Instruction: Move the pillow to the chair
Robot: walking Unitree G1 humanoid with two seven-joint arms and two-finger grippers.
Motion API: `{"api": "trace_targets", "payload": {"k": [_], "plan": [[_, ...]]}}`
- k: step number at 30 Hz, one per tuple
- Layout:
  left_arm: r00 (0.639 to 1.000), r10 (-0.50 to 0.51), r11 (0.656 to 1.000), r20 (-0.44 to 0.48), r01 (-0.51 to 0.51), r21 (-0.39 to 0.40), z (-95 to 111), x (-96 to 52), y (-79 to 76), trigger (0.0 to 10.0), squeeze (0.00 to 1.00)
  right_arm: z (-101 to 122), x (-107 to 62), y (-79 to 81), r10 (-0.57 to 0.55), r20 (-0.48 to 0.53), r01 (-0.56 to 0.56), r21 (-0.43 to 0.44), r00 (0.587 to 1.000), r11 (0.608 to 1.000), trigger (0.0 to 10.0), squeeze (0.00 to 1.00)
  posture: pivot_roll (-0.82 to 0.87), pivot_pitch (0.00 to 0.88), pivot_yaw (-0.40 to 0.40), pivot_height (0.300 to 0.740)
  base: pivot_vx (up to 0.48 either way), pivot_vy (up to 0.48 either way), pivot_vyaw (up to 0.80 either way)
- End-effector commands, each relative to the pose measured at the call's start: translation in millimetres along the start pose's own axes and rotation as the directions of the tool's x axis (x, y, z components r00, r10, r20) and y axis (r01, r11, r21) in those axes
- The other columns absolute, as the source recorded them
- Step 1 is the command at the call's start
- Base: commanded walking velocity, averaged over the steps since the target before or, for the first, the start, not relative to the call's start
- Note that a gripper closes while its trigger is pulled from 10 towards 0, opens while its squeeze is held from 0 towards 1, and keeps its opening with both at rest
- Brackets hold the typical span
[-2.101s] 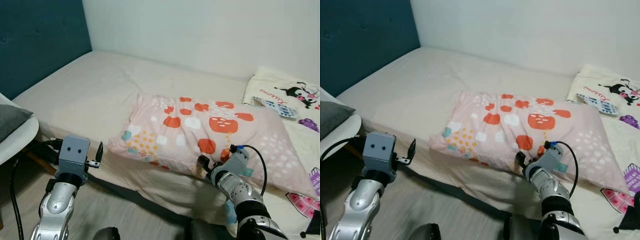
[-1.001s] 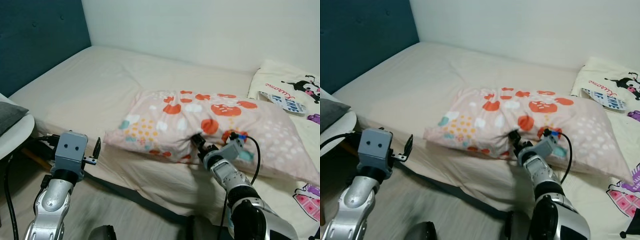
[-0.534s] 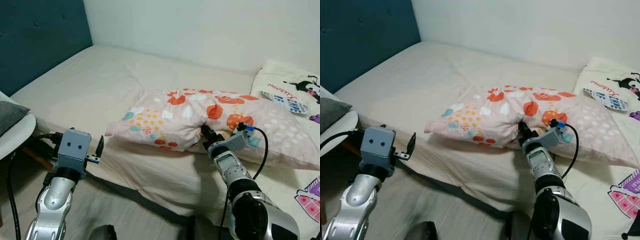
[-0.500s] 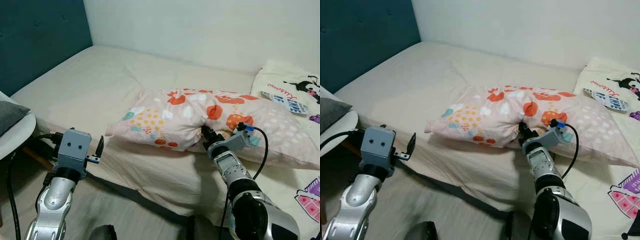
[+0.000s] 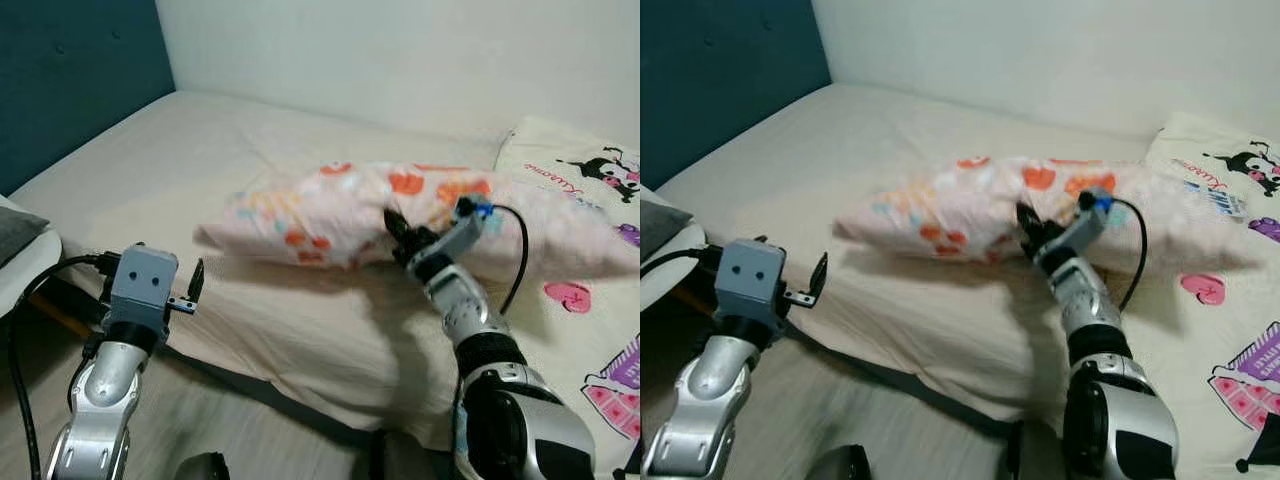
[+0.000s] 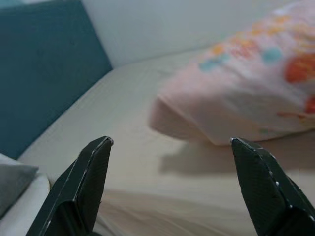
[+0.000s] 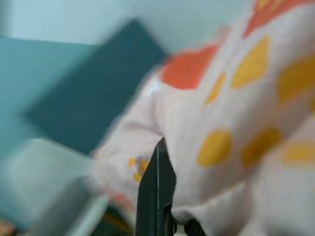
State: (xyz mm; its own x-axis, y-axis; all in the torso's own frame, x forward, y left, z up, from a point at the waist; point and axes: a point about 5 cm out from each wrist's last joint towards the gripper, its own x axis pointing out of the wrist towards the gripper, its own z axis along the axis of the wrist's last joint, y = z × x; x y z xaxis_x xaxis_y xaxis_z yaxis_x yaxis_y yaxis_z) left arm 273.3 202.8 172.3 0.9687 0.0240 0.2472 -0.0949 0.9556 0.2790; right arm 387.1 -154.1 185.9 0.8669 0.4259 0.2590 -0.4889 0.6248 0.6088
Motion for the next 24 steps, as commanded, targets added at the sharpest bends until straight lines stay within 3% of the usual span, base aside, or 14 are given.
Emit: {"api": "trace_targets", "payload": {"k": [1,9,13,17,19,24], "plan": [[1.000,0.018,0.999,-0.009,-0.018,-0.048,2.2,2.6,-1.5,10.0,0.00,14.0,11.1,27.8,0.167,0.045,-0.169,0.023,0.985,0.985,0.0,0.00,0.09,0.000,-0.044,0.520,0.000,0.000,0.00],[0.998,0.054,0.991,-0.016,-0.055,-0.119,7.7,8.4,-3.6,10.0,0.00,28.6,14.9,48.4,0.256,0.123,-0.266,0.067,0.959,0.962,0.0,0.00,0.08,0.000,-0.042,0.555,0.000,0.000,0.00],[0.994,0.099,0.973,-0.051,-0.107,-0.204,6.5,10.5,2.2,10.0,0.00,29.0,11.4,54.1,0.276,0.114,-0.286,0.076,0.954,0.955,0.0,0.00,0.09,0.000,-0.043,0.570,0.000,0.000,0.00],[0.992,0.115,0.969,-0.054,-0.124,-0.214,8.3,12.0,7.2,10.0,0.00,28.3,9.0,56.2,0.279,0.107,-0.289,0.093,0.954,0.953,0.0,0.00,0.09,0.000,-0.045,0.585,0.000,0.000,0.00],[0.989,0.126,0.954,-0.073,-0.141,-0.264,7.2,12.5,9.7,10.0,0.00,26.4,8.9,59.8,0.292,0.101,-0.302,0.101,0.951,0.948,0.0,0.00,0.09,0.000,-0.045,0.595,0.000,0.000,0.00],[0.986,0.133,0.941,-0.104,-0.159,-0.299,1.9,11.3,11.6,10.0,0.00,20.8,8.1,61.2,0.300,0.085,-0.308,0.113,0.950,0.945,0.0,0.00,0.09,0.000,-0.041,0.610,-0.060,0.000,0.00]]}}
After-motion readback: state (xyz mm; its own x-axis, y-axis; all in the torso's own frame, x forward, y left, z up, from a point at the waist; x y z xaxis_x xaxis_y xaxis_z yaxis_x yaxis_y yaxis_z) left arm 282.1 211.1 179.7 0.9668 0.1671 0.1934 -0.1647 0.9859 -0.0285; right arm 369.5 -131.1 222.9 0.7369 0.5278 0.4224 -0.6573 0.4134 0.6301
